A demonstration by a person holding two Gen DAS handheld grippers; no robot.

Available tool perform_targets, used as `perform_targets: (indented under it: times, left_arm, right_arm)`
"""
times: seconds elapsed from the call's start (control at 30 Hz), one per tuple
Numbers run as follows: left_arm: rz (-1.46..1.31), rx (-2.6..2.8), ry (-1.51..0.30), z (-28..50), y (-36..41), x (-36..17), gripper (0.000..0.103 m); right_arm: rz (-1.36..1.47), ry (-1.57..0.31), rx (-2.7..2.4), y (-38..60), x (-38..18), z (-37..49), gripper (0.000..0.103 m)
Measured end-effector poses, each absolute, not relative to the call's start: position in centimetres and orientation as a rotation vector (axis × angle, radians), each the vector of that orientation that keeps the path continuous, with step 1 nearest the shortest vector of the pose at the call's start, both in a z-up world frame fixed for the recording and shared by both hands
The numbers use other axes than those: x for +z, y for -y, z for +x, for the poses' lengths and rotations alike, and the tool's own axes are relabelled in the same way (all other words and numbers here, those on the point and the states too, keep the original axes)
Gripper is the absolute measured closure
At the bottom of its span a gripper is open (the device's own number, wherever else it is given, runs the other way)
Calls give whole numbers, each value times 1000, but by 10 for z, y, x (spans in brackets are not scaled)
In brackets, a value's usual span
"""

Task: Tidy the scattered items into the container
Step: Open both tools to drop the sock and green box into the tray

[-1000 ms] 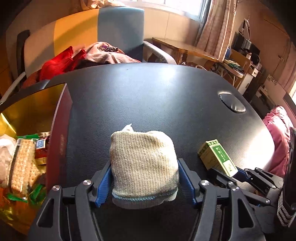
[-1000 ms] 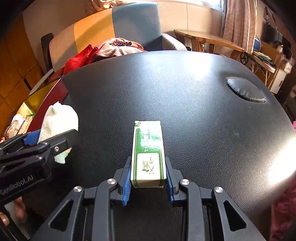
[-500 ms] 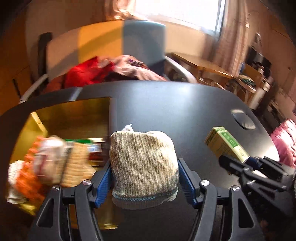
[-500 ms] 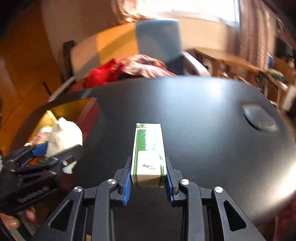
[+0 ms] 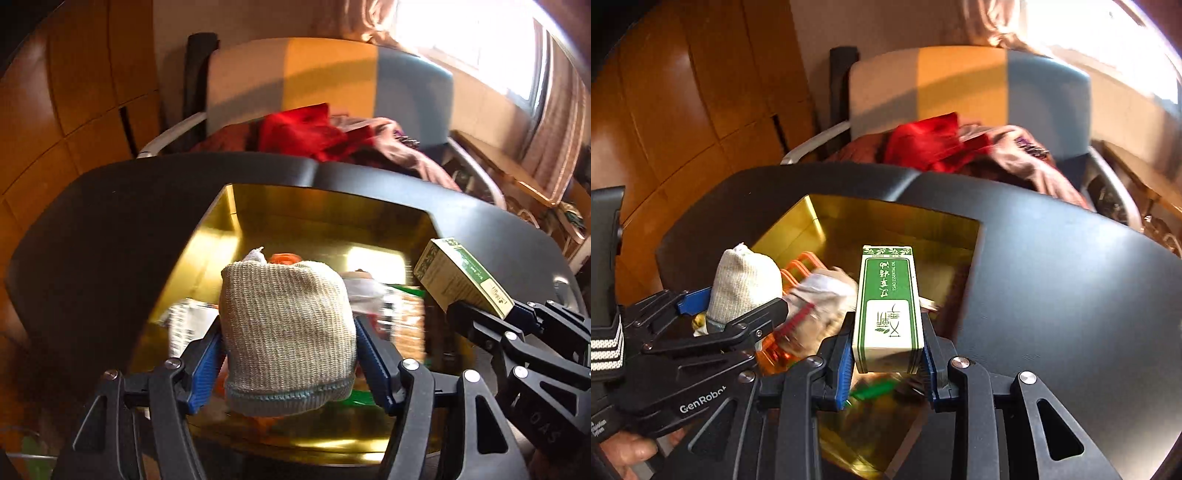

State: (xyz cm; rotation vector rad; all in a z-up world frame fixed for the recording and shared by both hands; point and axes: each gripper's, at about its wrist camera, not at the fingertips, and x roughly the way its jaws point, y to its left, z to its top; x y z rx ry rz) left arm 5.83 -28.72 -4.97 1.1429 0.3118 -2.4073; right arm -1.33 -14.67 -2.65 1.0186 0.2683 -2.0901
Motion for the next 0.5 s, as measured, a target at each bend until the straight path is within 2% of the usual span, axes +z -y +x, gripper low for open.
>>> perform_targets:
  times: [0.23,0.43,0.5]
  left_arm:
    - [1155,-2374,-304,54,307,-63,32]
    - [1157,-2366,-314,55,312,-68,31]
    - [1146,-2370,-291,56,310,-66,31]
  right_arm:
    - [1098,-359,-2060,180,-52,-21,72]
    - [1097,-325,-2067,176,-53,-20,68]
    - [1069,-329,-2081,174,-48,-16,62]
